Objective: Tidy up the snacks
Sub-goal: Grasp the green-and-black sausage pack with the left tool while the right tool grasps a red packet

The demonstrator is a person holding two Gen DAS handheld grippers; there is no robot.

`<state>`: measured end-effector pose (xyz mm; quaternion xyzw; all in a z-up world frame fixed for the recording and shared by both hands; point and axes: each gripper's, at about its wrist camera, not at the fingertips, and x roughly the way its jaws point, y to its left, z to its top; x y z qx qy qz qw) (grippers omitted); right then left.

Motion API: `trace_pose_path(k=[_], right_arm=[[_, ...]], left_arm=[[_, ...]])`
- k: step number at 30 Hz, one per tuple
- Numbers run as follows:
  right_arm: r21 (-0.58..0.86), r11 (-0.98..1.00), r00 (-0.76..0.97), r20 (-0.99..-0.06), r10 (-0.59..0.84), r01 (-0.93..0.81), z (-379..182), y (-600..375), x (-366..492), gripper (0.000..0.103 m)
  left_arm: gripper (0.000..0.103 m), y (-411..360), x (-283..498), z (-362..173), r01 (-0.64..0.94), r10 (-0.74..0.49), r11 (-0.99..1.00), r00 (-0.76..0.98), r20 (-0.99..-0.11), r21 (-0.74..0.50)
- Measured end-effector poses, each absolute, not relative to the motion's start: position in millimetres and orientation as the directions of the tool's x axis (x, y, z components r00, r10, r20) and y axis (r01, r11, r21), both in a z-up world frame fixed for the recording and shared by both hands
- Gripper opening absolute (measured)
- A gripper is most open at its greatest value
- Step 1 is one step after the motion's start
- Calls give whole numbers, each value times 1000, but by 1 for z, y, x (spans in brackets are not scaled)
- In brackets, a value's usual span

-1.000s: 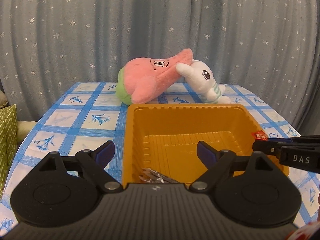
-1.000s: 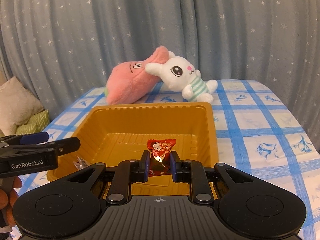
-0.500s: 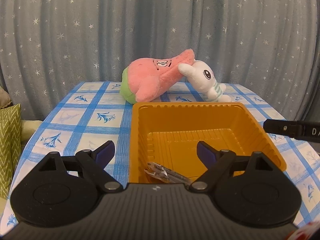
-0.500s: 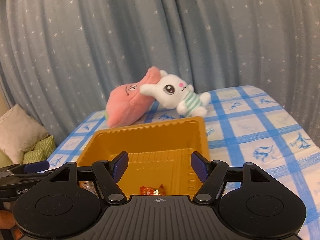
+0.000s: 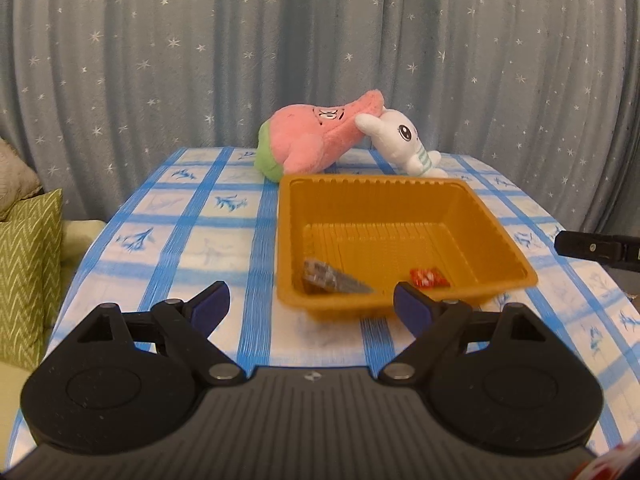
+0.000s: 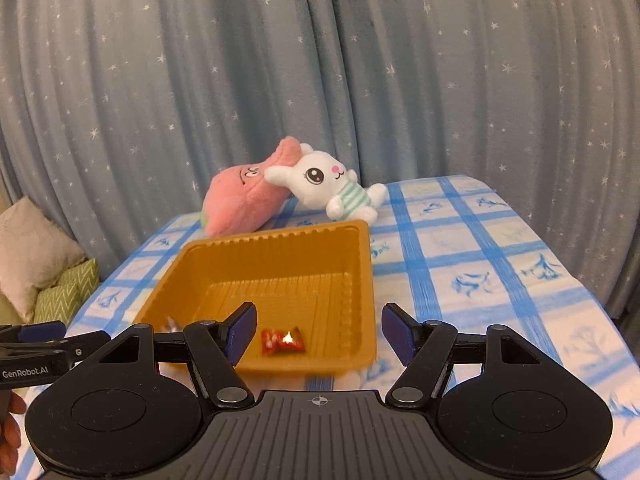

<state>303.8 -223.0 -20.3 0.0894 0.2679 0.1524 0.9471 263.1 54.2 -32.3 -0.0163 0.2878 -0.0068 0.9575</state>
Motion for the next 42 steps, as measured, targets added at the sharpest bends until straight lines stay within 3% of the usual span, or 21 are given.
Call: trace_pose_path(k=[7,23,29,31,34,42], right_arm=[[239,941,812,-483,328,-238,-24,-230,253,69],[229,950,752,-582,310,-214,-65,-242,167,69],[225,955,752,-593,290,-191,-70,-247,165,69],[230,956,752,-594,285,-181,-70,-249,166,69],[233,957,751,-599,279,-170,-71,-251,166,69],[236,959,740,-614,272,-157,-76,-254,170,69]], left_arm=[[88,46,208,-40,-14,5,1000,819,-574,-11],[84,22,127,-68,-60,-24,993,751,-660,-105],[75,3,124,-77,-32,-68,991,718,-693,-130],[62,-2,126,-83,-25,-84,990,696,-713,-141],[56,-8,129,-92,-17,-106,987,670,-734,-159],[53,-16,141,-104,-10,-114,987,644,-757,-157]])
